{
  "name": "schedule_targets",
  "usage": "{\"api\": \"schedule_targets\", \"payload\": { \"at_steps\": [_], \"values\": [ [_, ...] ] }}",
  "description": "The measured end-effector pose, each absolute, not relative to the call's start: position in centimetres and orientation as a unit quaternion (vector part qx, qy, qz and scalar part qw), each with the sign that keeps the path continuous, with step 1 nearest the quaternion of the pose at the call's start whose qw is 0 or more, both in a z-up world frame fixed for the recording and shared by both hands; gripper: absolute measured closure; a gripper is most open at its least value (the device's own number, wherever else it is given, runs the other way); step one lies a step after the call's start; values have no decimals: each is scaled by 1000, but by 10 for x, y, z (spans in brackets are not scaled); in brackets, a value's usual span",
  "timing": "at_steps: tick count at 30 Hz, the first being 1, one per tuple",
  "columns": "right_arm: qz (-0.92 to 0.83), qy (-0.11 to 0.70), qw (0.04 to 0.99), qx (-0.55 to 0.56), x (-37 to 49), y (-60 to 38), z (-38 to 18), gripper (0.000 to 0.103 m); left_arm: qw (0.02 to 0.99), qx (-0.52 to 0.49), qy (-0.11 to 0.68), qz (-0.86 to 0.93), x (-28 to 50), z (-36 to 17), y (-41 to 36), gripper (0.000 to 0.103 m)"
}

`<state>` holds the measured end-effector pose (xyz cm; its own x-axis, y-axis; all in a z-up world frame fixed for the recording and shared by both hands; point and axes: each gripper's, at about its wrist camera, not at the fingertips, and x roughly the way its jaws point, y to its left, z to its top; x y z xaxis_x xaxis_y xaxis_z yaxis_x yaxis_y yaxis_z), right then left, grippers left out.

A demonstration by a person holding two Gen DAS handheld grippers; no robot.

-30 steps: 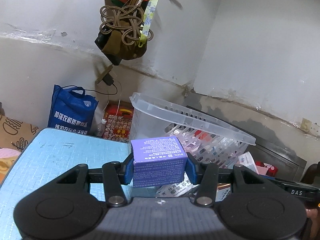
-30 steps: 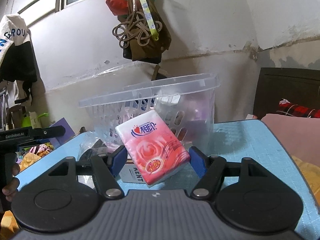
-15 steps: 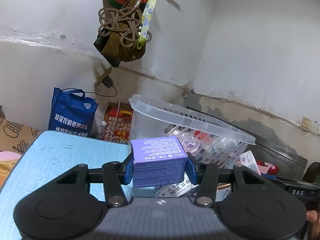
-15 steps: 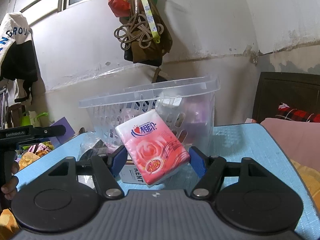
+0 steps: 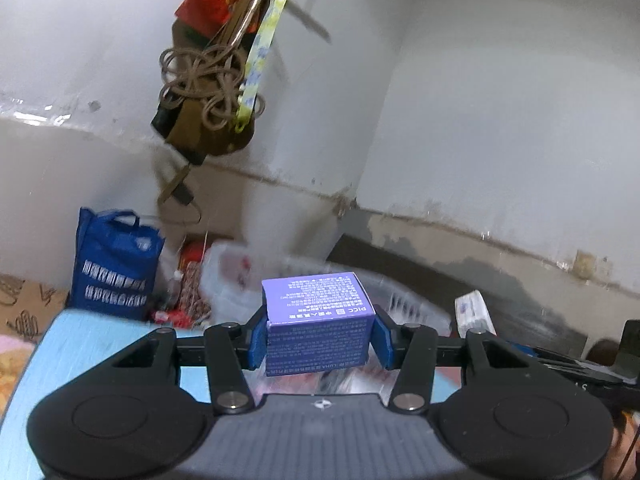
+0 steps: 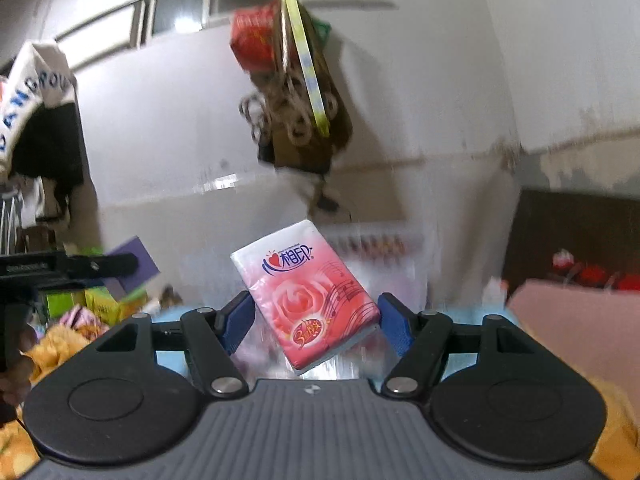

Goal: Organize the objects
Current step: 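Lift both held items over the white basket and open both tools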

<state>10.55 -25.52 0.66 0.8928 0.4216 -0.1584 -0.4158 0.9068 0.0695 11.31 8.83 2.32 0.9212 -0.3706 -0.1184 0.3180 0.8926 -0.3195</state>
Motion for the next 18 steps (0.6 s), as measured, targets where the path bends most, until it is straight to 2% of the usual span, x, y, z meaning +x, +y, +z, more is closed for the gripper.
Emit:
{"api": "schedule_targets", "payload": {
  "at_steps": [4,7,8,9,10,11,14,17,18],
  "values": [
    [218,73,973,-27,139,-235,48,33,970,-147,106,-164,156,60,69,49],
    [220,96,970,-47,182,-222,58,32,972,-120,130,-158,195,71,52,48],
    [219,109,968,-62,194,-217,57,32,970,-106,146,-161,211,72,45,47],
    [215,112,968,-68,205,-214,55,31,971,-100,154,-154,220,71,43,35],
    [212,110,969,-72,211,-213,52,22,971,-97,167,-142,231,68,40,26],
    [205,114,969,-78,217,-212,49,8,970,-95,179,-132,240,64,38,18],
    [197,105,973,-55,213,-222,44,0,973,-95,184,-106,237,54,42,18],
    [213,91,972,-31,182,-239,39,0,978,-103,149,-104,199,49,51,17],
    [206,89,974,-26,169,-244,33,0,978,-106,141,-109,182,44,54,13]
  ]
}}
